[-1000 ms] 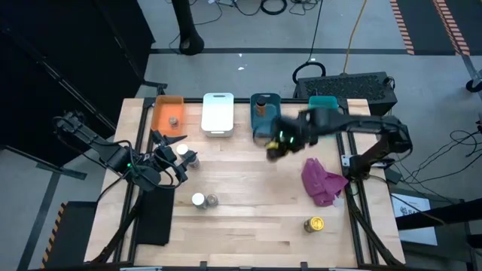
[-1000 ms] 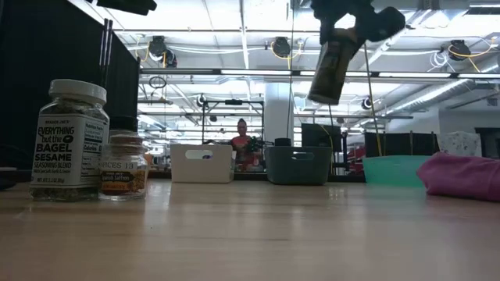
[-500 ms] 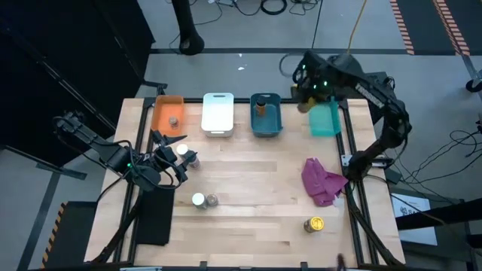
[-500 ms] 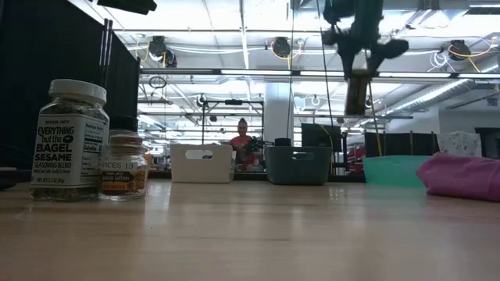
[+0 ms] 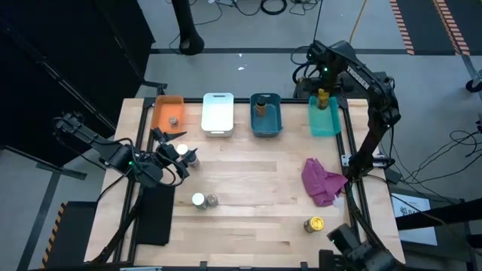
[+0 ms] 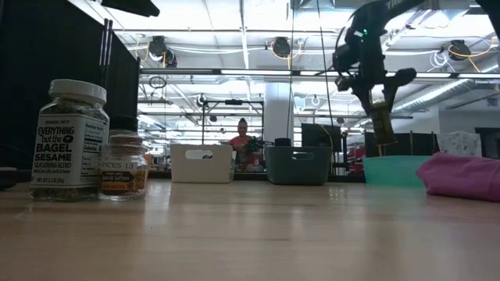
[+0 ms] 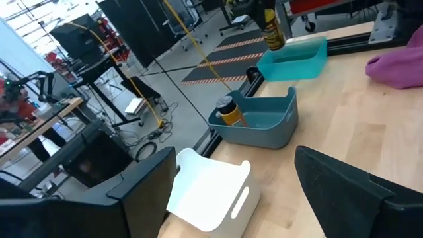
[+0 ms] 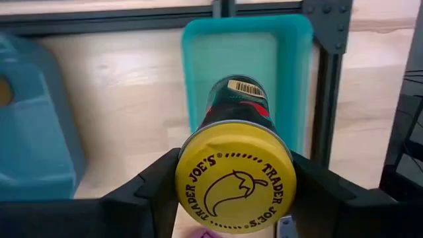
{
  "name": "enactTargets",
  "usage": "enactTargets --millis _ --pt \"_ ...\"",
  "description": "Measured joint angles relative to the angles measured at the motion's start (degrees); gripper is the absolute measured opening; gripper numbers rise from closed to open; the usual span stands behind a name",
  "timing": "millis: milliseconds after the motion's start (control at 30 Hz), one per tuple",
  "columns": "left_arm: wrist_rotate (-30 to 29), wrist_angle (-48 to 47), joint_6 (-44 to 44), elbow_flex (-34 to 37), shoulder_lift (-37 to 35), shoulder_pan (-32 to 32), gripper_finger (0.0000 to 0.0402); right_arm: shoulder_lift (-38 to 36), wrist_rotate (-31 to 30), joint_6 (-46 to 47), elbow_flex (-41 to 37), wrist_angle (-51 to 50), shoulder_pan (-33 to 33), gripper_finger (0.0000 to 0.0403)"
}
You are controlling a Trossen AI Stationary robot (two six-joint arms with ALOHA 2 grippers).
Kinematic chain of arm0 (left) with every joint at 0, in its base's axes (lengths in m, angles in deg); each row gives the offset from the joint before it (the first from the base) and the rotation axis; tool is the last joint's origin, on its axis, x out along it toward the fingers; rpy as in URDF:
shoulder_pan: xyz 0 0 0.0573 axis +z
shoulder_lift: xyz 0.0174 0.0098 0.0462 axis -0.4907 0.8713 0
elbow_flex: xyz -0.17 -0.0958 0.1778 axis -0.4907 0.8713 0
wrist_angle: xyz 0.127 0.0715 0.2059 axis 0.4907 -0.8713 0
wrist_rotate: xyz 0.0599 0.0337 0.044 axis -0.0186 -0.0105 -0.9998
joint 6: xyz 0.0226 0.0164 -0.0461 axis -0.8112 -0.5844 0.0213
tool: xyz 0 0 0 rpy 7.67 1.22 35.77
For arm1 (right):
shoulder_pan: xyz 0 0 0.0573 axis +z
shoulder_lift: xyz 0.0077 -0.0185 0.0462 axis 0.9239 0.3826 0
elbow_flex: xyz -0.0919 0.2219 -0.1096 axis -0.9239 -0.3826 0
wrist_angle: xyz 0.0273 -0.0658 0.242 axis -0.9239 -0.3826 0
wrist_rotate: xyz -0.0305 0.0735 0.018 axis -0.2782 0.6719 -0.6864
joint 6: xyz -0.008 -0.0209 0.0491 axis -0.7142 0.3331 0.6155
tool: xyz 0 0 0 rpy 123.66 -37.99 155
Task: Sort spices by type
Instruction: Put the top yellow seasoning bottle into the blue bin
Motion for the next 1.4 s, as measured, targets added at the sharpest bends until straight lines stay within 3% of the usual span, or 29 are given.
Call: enactTargets --millis 333,633,867,1400 --pt "0.0 -0.1 0.0 0.0 0.0 1.1 0.0315 1.4 -0.9 -8.5 0.0 1.1 -5.6 0.0203" --pt "0.0 -0.2 -0.3 0.0 0.0 1.1 0.0315 2.7 0.8 -12.3 -0.3 3.5 -6.1 0.0203" --pt "0.0 -0.2 0.1 0.0 0.0 1.1 0.0315 2.8 1.3 -19.6 -5.4 5.3 -6.1 0.0203" --pt "0.9 -0.2 -0.1 0.0 0.0 1.1 0.0315 2.7 6.0 -25.0 -15.3 17.0 -6.0 0.0203"
